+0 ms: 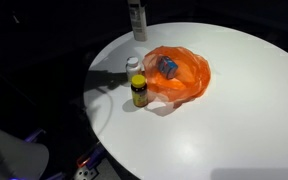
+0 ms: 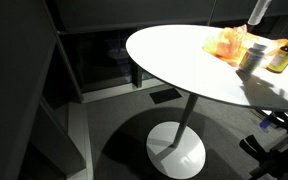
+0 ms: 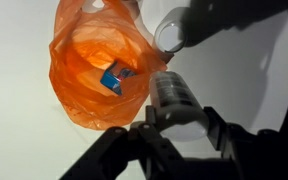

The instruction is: Move the lotion bottle from the plastic to the table

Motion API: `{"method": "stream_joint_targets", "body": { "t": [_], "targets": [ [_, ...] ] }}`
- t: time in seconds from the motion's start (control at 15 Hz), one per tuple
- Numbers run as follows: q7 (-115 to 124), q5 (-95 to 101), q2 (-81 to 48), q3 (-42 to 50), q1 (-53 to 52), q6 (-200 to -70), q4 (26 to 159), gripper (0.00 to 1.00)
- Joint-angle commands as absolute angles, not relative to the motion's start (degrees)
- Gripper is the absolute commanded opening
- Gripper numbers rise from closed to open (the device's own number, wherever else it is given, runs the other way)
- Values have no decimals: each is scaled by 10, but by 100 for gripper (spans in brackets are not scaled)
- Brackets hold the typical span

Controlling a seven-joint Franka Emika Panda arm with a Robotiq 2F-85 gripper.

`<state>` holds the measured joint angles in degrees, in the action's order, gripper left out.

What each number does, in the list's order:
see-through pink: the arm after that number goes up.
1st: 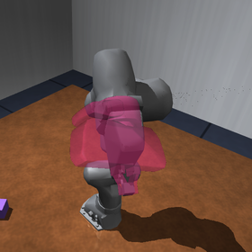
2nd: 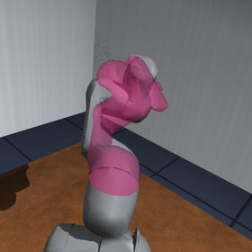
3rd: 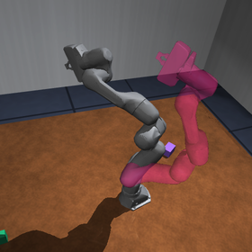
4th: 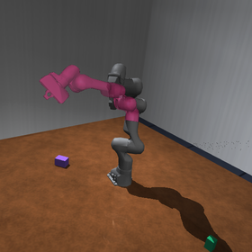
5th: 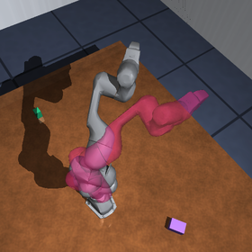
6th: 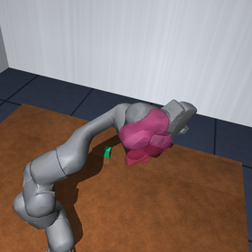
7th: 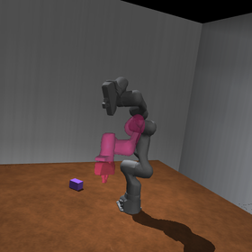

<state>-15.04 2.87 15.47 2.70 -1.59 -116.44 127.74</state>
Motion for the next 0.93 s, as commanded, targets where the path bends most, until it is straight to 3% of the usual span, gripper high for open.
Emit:
{"method": "stream_joint_targets", "body": {
  "t": [0.0, 0.2, 0.27, 0.87],
  "targets": [
    [-153, 27, 155, 24, -16, -1160, 1276, 51],
    [-158, 27, 155, 24, -16, -1159, 1276, 51],
    [-168, 30, 151, 24, -18, -1161, 1278, 26],
    [-276, 1, 100, 8, -54, -1250, 1313, 26]
  ]
}}
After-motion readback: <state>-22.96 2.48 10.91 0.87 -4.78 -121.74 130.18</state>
